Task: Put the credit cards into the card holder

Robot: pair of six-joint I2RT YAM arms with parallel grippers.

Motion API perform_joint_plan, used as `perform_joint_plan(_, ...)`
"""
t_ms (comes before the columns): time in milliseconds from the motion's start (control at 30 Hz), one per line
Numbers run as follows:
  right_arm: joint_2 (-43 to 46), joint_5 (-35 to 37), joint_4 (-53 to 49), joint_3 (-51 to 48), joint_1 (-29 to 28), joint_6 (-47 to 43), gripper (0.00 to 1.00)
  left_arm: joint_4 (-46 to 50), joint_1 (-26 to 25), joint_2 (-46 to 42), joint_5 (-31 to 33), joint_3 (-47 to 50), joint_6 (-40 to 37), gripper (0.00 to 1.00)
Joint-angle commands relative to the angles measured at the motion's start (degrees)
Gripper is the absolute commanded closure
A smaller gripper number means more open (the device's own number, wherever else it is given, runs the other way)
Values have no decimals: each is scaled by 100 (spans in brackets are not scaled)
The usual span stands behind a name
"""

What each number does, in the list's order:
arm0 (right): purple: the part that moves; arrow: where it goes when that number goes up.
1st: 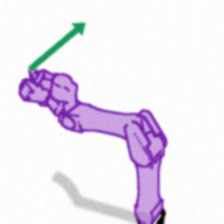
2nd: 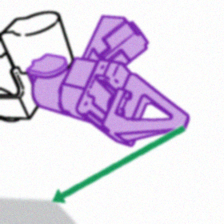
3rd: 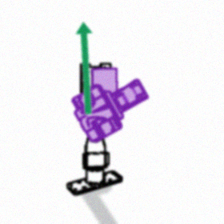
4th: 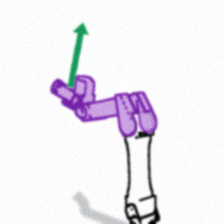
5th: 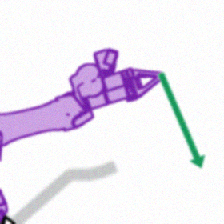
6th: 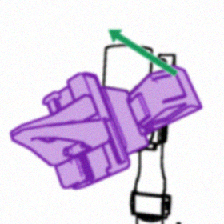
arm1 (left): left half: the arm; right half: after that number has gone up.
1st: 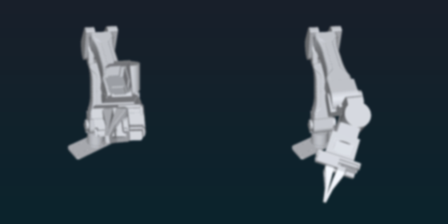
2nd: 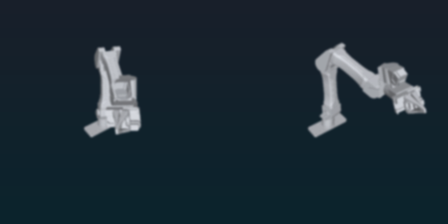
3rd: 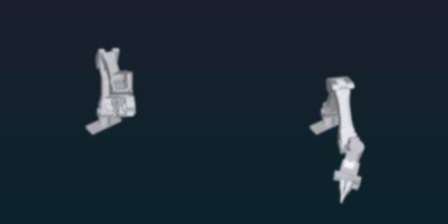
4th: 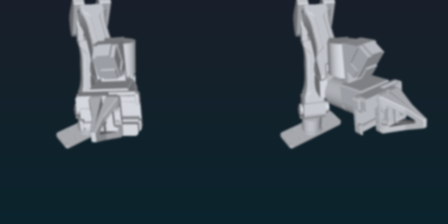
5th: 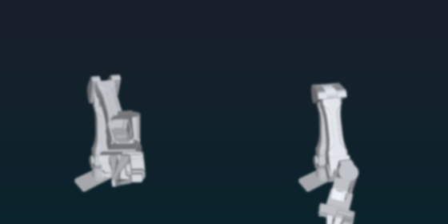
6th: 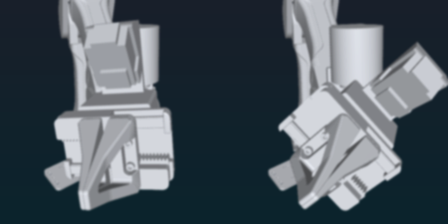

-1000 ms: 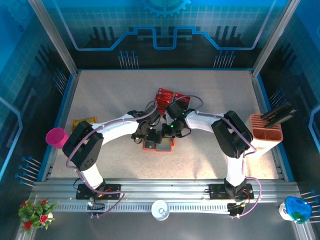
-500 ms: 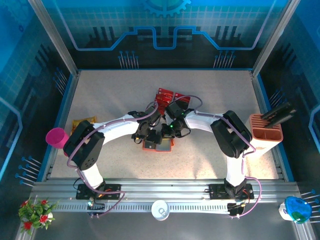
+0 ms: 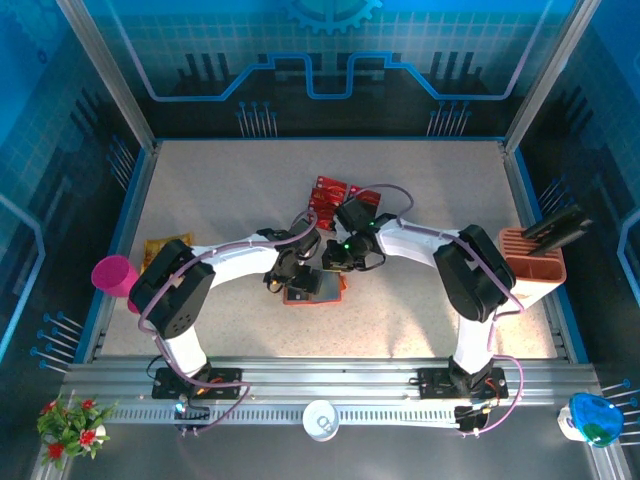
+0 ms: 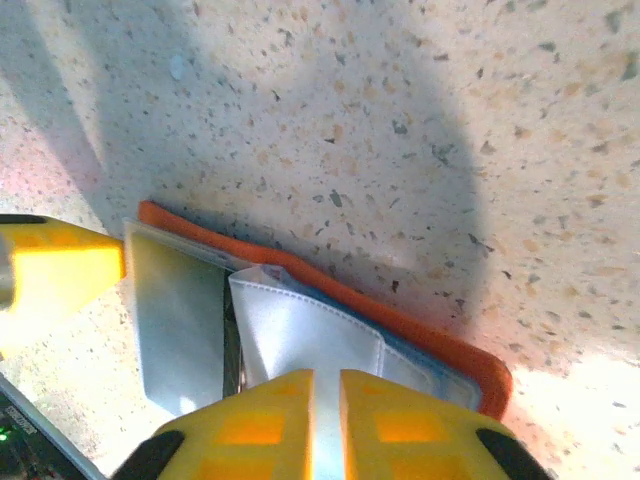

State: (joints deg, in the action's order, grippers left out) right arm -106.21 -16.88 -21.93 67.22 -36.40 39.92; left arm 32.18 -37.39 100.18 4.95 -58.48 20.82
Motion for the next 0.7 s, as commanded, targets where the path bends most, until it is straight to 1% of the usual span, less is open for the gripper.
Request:
perform_joint_plan(0, 210, 89, 27, -274, 29, 209, 76, -69, -38, 123, -279, 274, 20, 9)
perform_joint_plan(167, 101, 28, 162, -381, 11, 305, 75, -98, -40, 111, -294, 325, 20, 9)
perform_joint_plan(333, -142, -14, 137, -257, -27, 271, 74, -116, -41, 93, -299, 355, 10, 9)
perform_joint_plan(500, -360, -84, 101, -140, -47, 251, 70, -142, -41, 80, -306, 380, 18, 9)
perform_joint_plan(667, -428, -204, 141, -80, -61, 275, 71, -160, -41, 37, -314, 407, 27, 9)
